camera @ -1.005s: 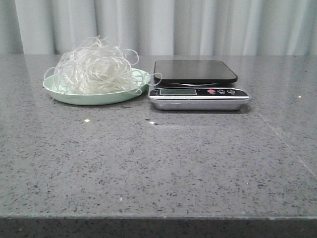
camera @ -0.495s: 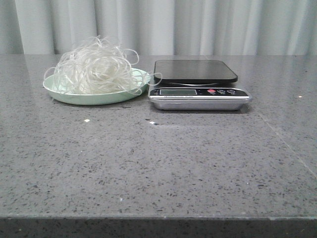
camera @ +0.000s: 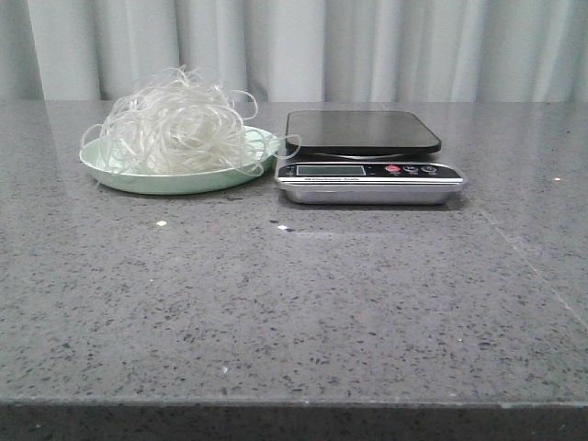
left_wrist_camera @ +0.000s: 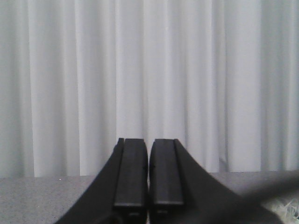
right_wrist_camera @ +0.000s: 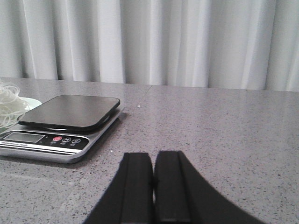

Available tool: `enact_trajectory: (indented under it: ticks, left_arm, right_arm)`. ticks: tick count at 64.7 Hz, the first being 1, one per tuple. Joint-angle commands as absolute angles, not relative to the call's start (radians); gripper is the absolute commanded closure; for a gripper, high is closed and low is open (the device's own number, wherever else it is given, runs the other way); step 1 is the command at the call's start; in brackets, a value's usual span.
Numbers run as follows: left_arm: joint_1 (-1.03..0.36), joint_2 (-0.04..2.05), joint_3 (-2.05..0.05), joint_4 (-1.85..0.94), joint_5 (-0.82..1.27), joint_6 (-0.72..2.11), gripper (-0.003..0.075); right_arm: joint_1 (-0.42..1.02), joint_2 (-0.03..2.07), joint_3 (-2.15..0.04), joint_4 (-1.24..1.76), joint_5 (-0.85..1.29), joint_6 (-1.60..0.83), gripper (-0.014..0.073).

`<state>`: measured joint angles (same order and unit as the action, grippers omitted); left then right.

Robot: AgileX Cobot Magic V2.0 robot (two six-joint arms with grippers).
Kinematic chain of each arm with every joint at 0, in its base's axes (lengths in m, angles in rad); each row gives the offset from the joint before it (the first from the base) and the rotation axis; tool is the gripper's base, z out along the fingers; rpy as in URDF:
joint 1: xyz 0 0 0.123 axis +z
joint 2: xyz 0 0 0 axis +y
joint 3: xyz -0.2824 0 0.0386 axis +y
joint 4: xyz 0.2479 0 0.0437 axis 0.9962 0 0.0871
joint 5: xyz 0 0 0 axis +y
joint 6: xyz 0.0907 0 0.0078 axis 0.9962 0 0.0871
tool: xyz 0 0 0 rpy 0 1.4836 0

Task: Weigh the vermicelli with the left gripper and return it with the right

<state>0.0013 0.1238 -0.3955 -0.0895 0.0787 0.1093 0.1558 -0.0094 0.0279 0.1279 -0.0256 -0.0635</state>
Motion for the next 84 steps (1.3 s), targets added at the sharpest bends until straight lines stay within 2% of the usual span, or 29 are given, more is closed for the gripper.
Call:
enact_trajectory:
  ticks: [1, 23, 27, 31, 34, 35, 36, 37, 38, 39, 40, 41, 44, 48, 68, 84]
  left_arm:
    - [0.004, 0.226, -0.516, -0.154, 0.136, 0.106, 0.0593]
    - [0.004, 0.403, -0.532, -0.199, 0.202, 0.106, 0.059]
    - [0.004, 0.432, -0.545, -0.192, 0.212, 0.106, 0.0562]
    - [0.004, 0.468, -0.562, -0.19, 0.217, 0.106, 0.0503]
    - [-0.001, 0.503, -0.597, -0.19, 0.239, 0.106, 0.04]
    - [-0.001, 0.503, -0.597, -0.19, 0.239, 0.106, 0.04]
    - [-0.006, 0.523, -0.611, -0.19, 0.25, 0.106, 0.0349]
    - [-0.007, 0.523, -0.617, -0.19, 0.254, 0.106, 0.0349]
    - [-0.016, 0.55, -0.637, -0.19, 0.269, 0.106, 0.0285]
    - [-0.016, 0.55, -0.637, -0.19, 0.269, 0.106, 0.0285]
    - [-0.029, 0.574, -0.665, -0.19, 0.289, 0.108, 0.0237]
    - [-0.029, 0.574, -0.665, -0.19, 0.289, 0.108, 0.0237]
    - [-0.056, 0.637, -0.715, -0.19, 0.324, 0.128, 0.0161]
    - [-0.09, 0.692, -0.768, -0.19, 0.363, 0.169, 0.0122]
    - [-0.3, 1.102, -1.065, -0.19, 0.436, 0.182, 0.012]
    - [-0.358, 1.398, -1.315, -0.19, 0.569, 0.182, 0.012]
  right_arm:
    - [0.156, -0.027, 0.02, 0.116, -0.096, -0.069, 0.0426]
    - [0.156, -0.027, 0.02, 0.116, -0.096, -0.069, 0.0426]
    - [0.156, -0.027, 0.02, 0.116, -0.096, -0.069, 0.0426]
    - [0.156, -0.027, 0.02, 0.116, -0.096, -0.069, 0.0426]
    - [0.156, -0.027, 0.02, 0.116, -0.096, -0.069, 0.0426]
    - [0.156, -0.027, 0.02, 0.116, -0.096, -0.069, 0.0426]
    - [0.156, -0.027, 0.02, 0.116, -0.096, -0.069, 0.0426]
    - [0.156, -0.027, 0.02, 0.116, -0.096, -0.069, 0.0426]
    - [0.156, -0.027, 0.02, 0.116, -0.096, -0.069, 0.0426]
    - [0.156, -0.027, 0.02, 0.116, -0.096, -0.069, 0.0426]
    - [0.156, -0.027, 0.02, 0.116, -0.096, -0.069, 0.0426]
    - [0.156, -0.027, 0.02, 0.116, -0.096, -0.069, 0.0426]
    - [0.156, -0.027, 0.02, 0.116, -0.096, -0.069, 0.0426]
    - [0.156, -0.027, 0.02, 0.116, -0.096, -0.069, 0.0426]
    - [0.156, -0.027, 0.02, 0.116, -0.096, -0.069, 0.0426]
    - [0.156, -0.027, 0.02, 0.116, -0.096, -0.069, 0.0426]
